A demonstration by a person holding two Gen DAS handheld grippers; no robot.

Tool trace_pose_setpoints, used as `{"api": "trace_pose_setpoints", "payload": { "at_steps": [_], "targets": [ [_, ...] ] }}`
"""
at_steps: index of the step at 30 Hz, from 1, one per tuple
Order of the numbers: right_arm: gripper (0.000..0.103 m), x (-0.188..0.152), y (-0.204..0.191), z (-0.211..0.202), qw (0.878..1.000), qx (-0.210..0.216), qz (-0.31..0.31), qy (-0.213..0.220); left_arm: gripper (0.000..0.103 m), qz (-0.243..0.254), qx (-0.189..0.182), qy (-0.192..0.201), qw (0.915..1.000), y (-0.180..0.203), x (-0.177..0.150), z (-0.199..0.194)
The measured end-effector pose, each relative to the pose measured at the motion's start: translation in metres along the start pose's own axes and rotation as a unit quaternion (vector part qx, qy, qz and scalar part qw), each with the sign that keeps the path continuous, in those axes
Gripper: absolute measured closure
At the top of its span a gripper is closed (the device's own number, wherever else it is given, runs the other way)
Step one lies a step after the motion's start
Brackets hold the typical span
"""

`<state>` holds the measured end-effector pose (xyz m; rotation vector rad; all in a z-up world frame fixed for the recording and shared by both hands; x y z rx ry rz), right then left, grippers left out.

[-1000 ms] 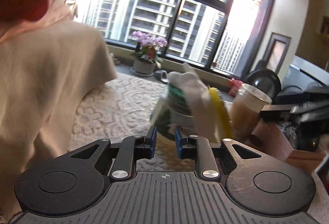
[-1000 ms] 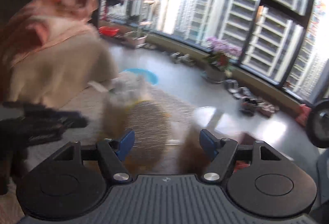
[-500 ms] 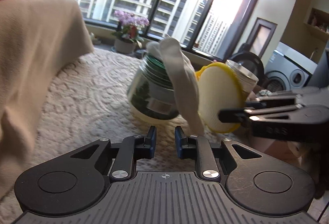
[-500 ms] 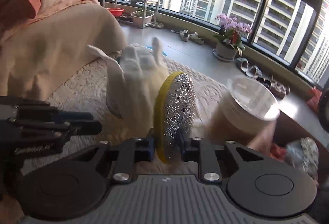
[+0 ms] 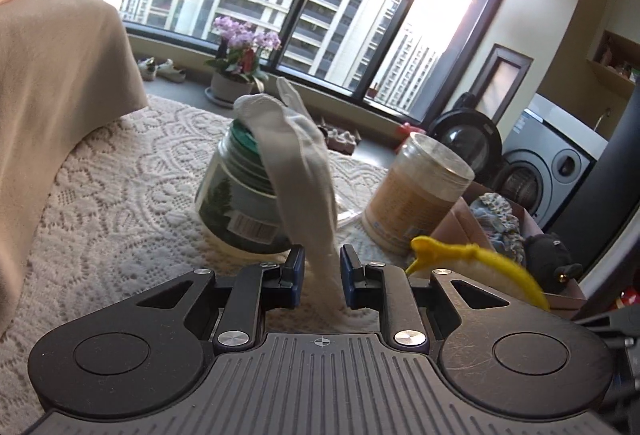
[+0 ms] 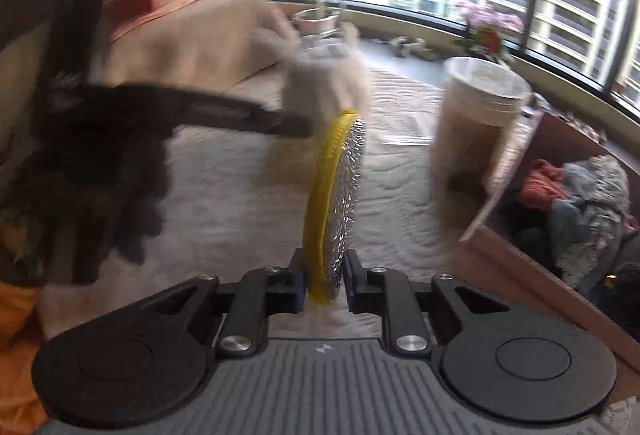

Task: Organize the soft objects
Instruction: 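Grasp the yellow glitter sponge with the left gripper while the right reaches the white glove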

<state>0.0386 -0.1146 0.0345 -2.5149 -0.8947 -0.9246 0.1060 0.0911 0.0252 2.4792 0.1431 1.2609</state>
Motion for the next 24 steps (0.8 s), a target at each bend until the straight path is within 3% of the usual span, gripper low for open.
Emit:
{"api": "trace_pose_setpoints", "payload": {
  "at_steps": [2, 4, 8, 12, 16, 19, 21, 23, 24],
  "targets": [
    [0.058, 0.001, -0.009, -0.002, 1.0, 0.012, -0.013, 0.003, 0.082, 0.004, 0.005, 0.003, 1.0, 0.001, 0.001, -0.004],
    [0.043, 0.007, -0.016, -0.007, 0.999, 0.018, -0.021, 0.018, 0.082, 0.006, 0.012, 0.007, 0.9999, -0.002, 0.002, -0.01],
    [0.04, 0.023, -0.018, -0.02, 0.998, 0.038, -0.022, 0.054, 0.082, -0.005, 0.033, 0.019, 0.9993, -0.016, 0.008, -0.02],
    [0.04, 0.053, -0.011, -0.009, 0.996, 0.018, -0.021, 0.086, 0.082, -0.027, 0.048, 0.029, 0.998, -0.034, 0.011, -0.027],
    [0.04, 0.081, 0.001, 0.04, 0.997, -0.026, -0.025, 0.07, 0.082, -0.03, 0.045, 0.02, 0.9983, -0.044, 0.009, -0.029],
    [0.04, 0.093, 0.01, 0.079, 0.998, -0.03, -0.016, 0.049, 0.082, -0.021, 0.035, 0.007, 0.9991, -0.048, 0.006, -0.031],
    [0.044, 0.095, 0.012, 0.098, 0.999, -0.026, -0.023, 0.036, 0.082, -0.014, 0.029, 0.001, 0.9995, -0.048, 0.004, -0.032],
    [0.081, 0.096, 0.012, 0.107, 0.999, -0.025, -0.034, 0.016, 0.082, -0.01, 0.022, -0.003, 0.9997, -0.05, 0.001, -0.033],
    [0.086, 0.096, 0.015, 0.108, 0.999, -0.021, -0.033, 0.011, 0.082, -0.009, 0.019, -0.005, 0.9998, -0.051, 0.0, -0.033]
  ]
}}
Point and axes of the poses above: each gripper's, at about its wrist camera, not at the fingertips, and z roughly the way its jaws point, y to its right, x to its top, the point moved 2 cm from there along z, roughly the way its jaws point, and after that the axes turned 4 degrees about x, right-handed, at the moved point
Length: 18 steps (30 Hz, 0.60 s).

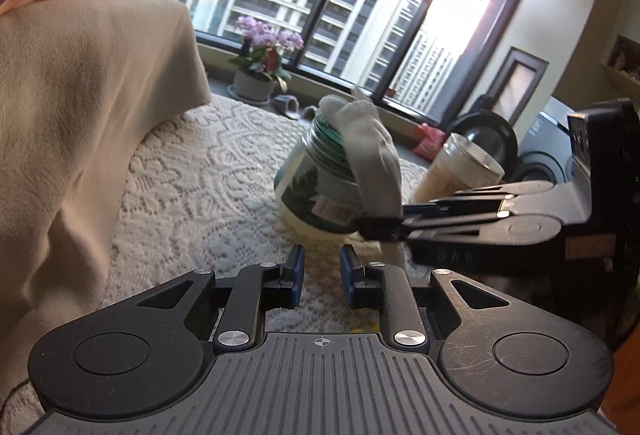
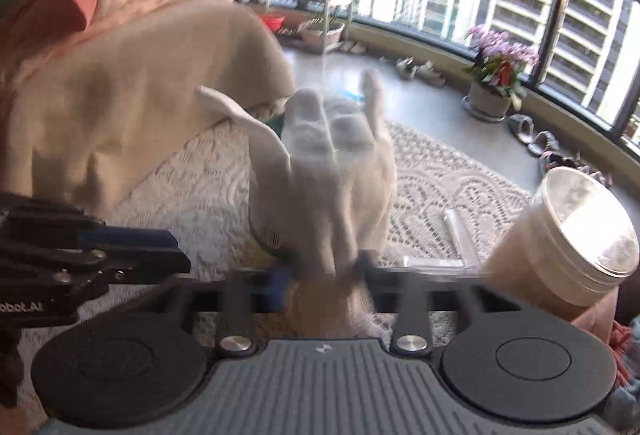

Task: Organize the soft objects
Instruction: 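Grasp the yellow glitter sponge with the left gripper while the right reaches the white glove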

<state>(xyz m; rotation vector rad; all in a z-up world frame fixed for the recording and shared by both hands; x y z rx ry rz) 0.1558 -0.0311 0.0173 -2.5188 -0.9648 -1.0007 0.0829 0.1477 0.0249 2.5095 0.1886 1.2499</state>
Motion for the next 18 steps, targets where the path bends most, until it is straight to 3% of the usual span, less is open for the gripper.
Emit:
{"api": "trace_pose_setpoints", "payload": {
  "at_steps": [2, 6, 9, 14, 18],
  "targets": [
    [0.094, 0.003, 0.007, -0.011, 1.0, -0.003, 0.017, 0.008, 0.082, -0.002, -0.004, -0.001, 1.0, -0.001, -0.002, 0.001],
    [0.094, 0.007, 0.028, -0.051, 0.996, 0.008, 0.075, 0.046, 0.082, -0.006, -0.014, -0.008, 0.9999, 0.002, -0.005, 0.007],
    [0.094, 0.0, 0.032, -0.078, 0.995, -0.015, 0.078, 0.053, 0.082, -0.007, -0.021, -0.017, 0.9996, 0.006, -0.008, 0.011],
    [0.094, -0.037, 0.023, -0.1, 0.997, -0.051, 0.061, 0.017, 0.082, -0.006, -0.037, -0.042, 0.9984, 0.012, -0.013, 0.012],
    [0.094, -0.075, 0.005, -0.1, 0.997, -0.046, 0.054, -0.03, 0.082, 0.015, -0.042, -0.068, 0.9967, 0.017, -0.015, 0.005]
  ]
}}
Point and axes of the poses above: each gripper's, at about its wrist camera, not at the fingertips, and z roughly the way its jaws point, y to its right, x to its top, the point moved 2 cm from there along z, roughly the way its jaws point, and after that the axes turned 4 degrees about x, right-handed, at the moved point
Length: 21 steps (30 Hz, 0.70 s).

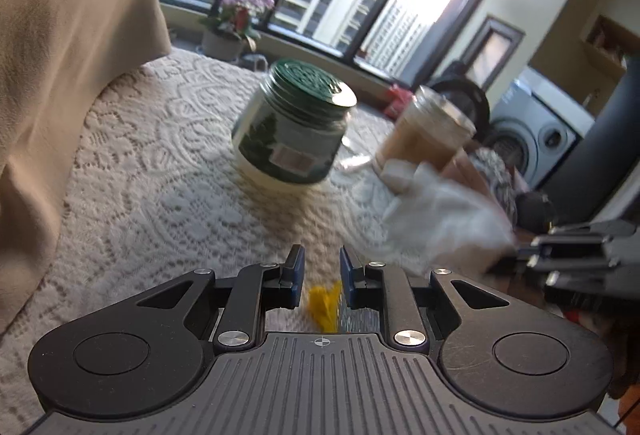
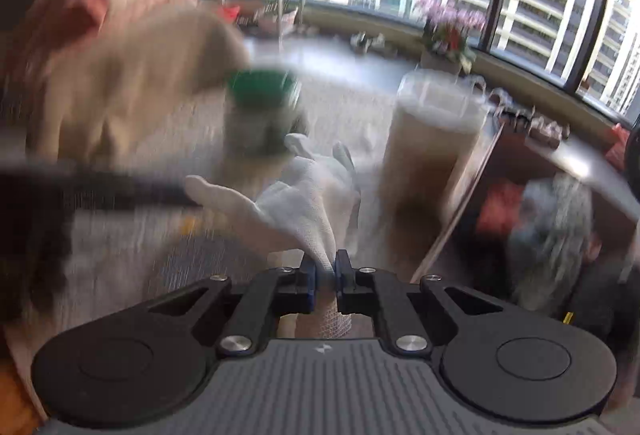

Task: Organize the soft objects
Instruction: 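Grasp the yellow glitter sponge with the left gripper while the right reaches the white glove, then grasp the white glove with the right gripper while the left holds the sponge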

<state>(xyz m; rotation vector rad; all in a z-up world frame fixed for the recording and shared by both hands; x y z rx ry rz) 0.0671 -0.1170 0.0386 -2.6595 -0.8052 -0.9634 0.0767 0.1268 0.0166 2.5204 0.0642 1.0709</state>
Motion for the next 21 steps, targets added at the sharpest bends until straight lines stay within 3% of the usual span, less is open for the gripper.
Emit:
{"api": "trace_pose_setpoints", "payload": {
  "at_steps": [3, 8, 11, 14, 15, 21],
  "targets": [
    [0.094, -0.019, -0.007, 0.011, 1.0, 0.006, 0.0, -0.015, 0.082, 0.023, 0.006, -0.021, 0.9995, 0.004, -0.006, -0.01],
    [0.092, -0.024, -0.008, 0.022, 0.999, 0.023, 0.021, -0.011, 0.081, 0.021, 0.003, -0.068, 0.9975, 0.004, -0.018, -0.017],
    [0.092, -0.022, -0.012, 0.022, 1.0, 0.02, 0.02, -0.002, 0.08, 0.009, -0.006, -0.068, 0.9976, 0.007, -0.022, -0.012],
    [0.092, -0.024, -0.012, 0.019, 0.999, 0.022, 0.031, 0.005, 0.049, -0.003, -0.029, -0.068, 0.9973, 0.018, -0.021, -0.006],
    [0.092, -0.026, -0.009, 0.021, 0.999, 0.024, 0.035, 0.007, 0.045, -0.003, -0.036, -0.068, 0.9971, 0.022, -0.021, -0.005],
    [0.092, -0.029, -0.005, 0.019, 0.998, 0.03, 0.049, 0.018, 0.045, 0.013, -0.063, -0.026, 0.9976, 0.04, -0.011, -0.024]
  ]
}}
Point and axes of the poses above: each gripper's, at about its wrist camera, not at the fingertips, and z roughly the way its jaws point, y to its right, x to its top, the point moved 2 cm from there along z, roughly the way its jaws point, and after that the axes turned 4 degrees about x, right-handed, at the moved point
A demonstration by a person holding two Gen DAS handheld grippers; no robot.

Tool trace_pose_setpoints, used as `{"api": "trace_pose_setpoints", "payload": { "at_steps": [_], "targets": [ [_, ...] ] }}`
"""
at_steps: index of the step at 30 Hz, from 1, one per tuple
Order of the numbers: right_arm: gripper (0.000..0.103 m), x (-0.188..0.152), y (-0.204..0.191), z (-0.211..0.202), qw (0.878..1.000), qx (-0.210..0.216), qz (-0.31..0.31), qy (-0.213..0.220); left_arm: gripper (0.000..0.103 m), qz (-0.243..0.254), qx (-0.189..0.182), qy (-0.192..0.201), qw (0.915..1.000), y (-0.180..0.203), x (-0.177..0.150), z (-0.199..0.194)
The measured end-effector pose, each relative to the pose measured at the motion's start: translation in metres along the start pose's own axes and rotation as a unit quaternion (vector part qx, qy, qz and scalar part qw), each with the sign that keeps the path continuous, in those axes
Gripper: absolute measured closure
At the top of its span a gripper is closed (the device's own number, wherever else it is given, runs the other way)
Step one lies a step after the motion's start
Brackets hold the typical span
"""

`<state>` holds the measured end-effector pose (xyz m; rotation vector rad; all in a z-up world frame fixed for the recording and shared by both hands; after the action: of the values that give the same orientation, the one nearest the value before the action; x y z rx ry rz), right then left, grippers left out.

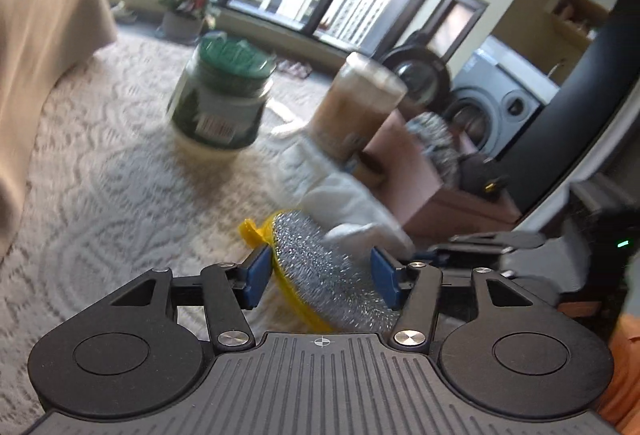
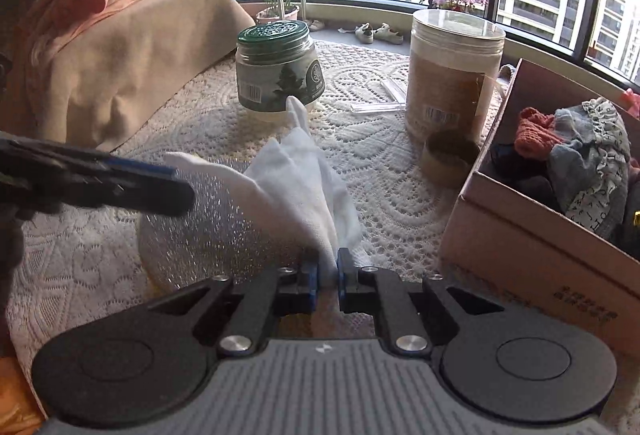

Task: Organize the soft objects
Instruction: 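Grasp the white glove with the right gripper while the left holds the sponge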

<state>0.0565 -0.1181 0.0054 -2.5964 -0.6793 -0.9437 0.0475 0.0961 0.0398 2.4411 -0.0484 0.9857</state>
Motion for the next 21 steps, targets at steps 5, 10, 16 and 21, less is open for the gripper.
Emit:
{"api": "trace_pose_setpoints", "payload": {
  "at_steps": [5, 10, 16, 21],
  "targets": [
    [0.092, -0.001, 0.0, 0.0, 1.0, 0.003, 0.006, 0.006, 0.05, -0.026, -0.072, 0.011, 0.997, 0.004, 0.005, -0.001],
    [0.091, -0.002, -0.003, 0.001, 1.0, 0.003, 0.001, 0.008, 0.053, -0.042, -0.03, -0.03, 0.9982, 0.004, -0.005, 0.034],
    [0.091, -0.001, -0.003, 0.001, 1.0, 0.005, -0.004, 0.004, 0.077, -0.013, 0.01, -0.009, 0.9998, 0.003, -0.001, 0.025],
    [0.091, 0.001, -0.008, -0.001, 1.0, -0.007, -0.02, -0.002, 0.077, 0.029, 0.052, 0.001, 0.9982, 0.008, -0.001, 0.016]
  ]
}}
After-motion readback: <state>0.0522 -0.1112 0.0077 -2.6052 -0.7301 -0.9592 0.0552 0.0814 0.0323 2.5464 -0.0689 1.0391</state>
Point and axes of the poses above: each gripper's, at about its wrist camera, not at the fingertips, and z roughly the way its jaws point, y to its right, x to its top, the point moved 2 cm from there along z, roughly the way its jaws point, and after that the axes turned 4 degrees about x, right-handed, at the moved point
